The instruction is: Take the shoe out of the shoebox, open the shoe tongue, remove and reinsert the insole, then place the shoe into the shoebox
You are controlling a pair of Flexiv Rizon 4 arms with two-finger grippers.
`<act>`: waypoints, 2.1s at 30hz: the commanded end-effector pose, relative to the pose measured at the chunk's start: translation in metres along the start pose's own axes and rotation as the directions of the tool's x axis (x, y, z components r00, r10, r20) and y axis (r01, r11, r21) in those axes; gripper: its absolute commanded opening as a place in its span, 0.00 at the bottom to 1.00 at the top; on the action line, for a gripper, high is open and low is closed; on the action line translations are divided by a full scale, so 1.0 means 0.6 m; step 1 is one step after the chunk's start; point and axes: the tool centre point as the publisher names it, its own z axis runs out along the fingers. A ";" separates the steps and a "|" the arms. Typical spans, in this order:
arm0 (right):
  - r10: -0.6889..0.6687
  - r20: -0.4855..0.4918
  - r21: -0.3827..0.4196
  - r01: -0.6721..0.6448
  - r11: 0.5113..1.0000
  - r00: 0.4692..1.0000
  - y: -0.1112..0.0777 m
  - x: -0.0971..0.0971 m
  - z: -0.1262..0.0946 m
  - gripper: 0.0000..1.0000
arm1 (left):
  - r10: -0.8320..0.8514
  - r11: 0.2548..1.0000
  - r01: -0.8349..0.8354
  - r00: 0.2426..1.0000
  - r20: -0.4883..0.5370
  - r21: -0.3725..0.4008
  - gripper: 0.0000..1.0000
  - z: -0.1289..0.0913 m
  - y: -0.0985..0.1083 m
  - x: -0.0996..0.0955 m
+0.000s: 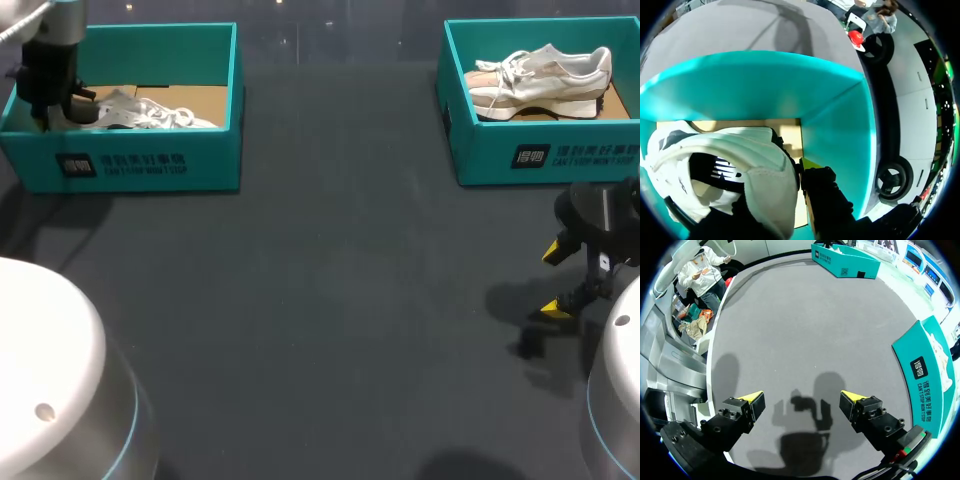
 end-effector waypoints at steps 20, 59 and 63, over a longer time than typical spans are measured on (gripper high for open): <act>0.001 0.003 0.002 -0.001 1.000 1.000 0.000 0.003 0.000 1.00 | -0.001 0.999 0.004 0.997 0.077 -0.036 0.49 0.010 -0.009 0.011; 0.001 0.003 0.002 -0.001 1.000 1.000 0.000 0.003 0.000 1.00 | -0.012 0.992 0.039 0.978 0.209 -0.124 1.00 -0.255 -0.077 0.043; 0.001 0.003 0.002 -0.001 1.000 1.000 0.000 0.003 0.000 1.00 | -0.021 0.992 0.048 0.976 0.217 -0.119 1.00 -0.265 -0.082 0.048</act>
